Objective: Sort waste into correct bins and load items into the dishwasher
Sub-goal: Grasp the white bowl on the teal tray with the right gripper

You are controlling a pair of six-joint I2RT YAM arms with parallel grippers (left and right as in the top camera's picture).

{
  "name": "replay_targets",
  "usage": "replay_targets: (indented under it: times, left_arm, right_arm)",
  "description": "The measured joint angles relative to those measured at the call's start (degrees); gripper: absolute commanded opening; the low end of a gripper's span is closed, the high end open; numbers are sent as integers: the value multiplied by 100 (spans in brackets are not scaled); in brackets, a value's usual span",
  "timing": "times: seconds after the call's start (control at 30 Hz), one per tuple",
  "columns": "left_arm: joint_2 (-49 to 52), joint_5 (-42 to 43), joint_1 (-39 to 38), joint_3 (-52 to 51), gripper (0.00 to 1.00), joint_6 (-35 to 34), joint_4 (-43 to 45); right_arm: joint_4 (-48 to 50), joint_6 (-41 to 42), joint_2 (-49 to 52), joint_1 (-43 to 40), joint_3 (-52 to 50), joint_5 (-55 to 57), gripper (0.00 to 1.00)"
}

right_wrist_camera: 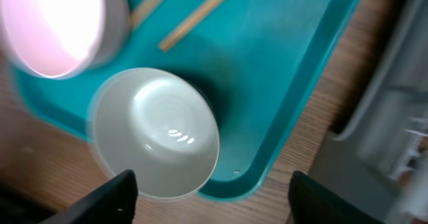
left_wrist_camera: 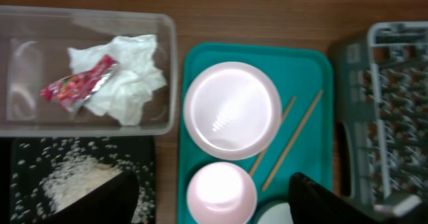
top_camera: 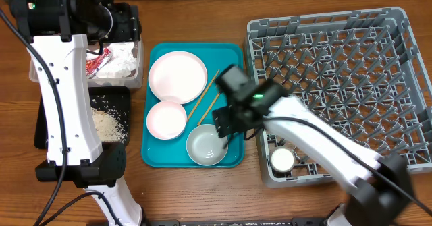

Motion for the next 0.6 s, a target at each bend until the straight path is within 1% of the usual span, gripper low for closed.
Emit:
replay_targets:
  times: [0.03, 0.07, 0.13, 0.27, 0.3, 0.33, 0.37, 0.4, 0.53, 0.6]
  left_arm:
    - [2, -129, 2, 0, 100, -63, 2]
    - [2, -286, 2, 0, 100, -109, 7]
    - [2, -570, 17, 0, 100, -149, 11]
    - [2, -774, 17, 0, 100, -186, 11]
    - [2, -793, 17, 0, 100, -188, 13]
    - [2, -813, 17, 0, 100, -210, 11]
    - [2, -824, 17, 0, 100, -212, 11]
    - [2, -839, 17, 0, 100, -214, 13]
    - [2, -866, 17, 0, 100, -227, 13]
    - [2, -881, 17, 0, 100, -229, 13]
  right_arm:
    - [7, -52, 232, 35, -4, 31, 60]
    - [57, -103, 505, 46, -4, 68, 51]
    - [116, -177, 844, 44, -4, 109, 41]
    - [249, -289, 1244, 39, -4, 136, 40]
    - [264, -323, 1287, 39, -4, 133, 38]
    - [275, -376, 1296, 39, -4, 131, 30]
    - [297, -452, 1296, 39, -4, 129, 7]
    - [295, -498, 1296, 39, -4, 129, 4]
    - [267, -590, 1296, 39, 2, 109, 4]
    - [94, -595, 1285, 39, 72, 125, 4]
